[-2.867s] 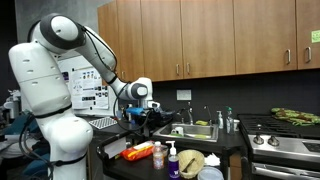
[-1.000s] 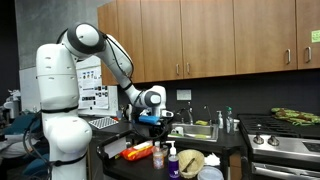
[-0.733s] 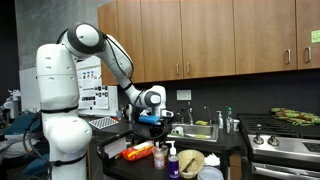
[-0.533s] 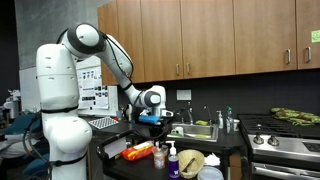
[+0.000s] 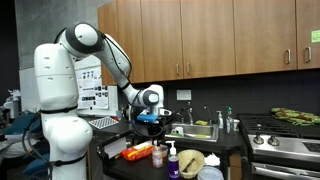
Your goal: Throw the bottle with an orange label inside the sink
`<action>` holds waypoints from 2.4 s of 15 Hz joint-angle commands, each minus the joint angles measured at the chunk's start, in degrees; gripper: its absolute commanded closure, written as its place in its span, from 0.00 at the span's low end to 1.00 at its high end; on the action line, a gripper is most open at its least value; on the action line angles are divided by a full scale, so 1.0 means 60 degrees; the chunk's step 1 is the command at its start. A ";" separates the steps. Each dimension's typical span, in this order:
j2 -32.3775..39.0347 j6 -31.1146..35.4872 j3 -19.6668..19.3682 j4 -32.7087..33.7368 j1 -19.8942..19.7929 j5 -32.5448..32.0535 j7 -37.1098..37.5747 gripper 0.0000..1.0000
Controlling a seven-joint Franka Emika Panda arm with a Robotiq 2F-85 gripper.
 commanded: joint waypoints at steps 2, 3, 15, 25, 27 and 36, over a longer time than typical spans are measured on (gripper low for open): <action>-0.1099 -0.0656 0.0146 -0.0367 0.0116 -0.0326 -0.0091 0.86; -0.1330 -0.0775 0.0166 -0.0431 0.0124 -0.0378 -0.0115 0.86; -0.3315 -0.2618 0.0485 -0.0610 0.0748 -0.0126 -0.0851 0.86; -0.2567 -0.7548 0.1181 0.1348 0.1223 -0.0533 -0.0817 0.86; -0.2130 -0.7898 0.1244 0.1839 0.1312 -0.0363 -0.0763 0.86; -0.2295 -0.3349 0.1390 0.1902 0.1506 -0.0162 -0.0538 0.86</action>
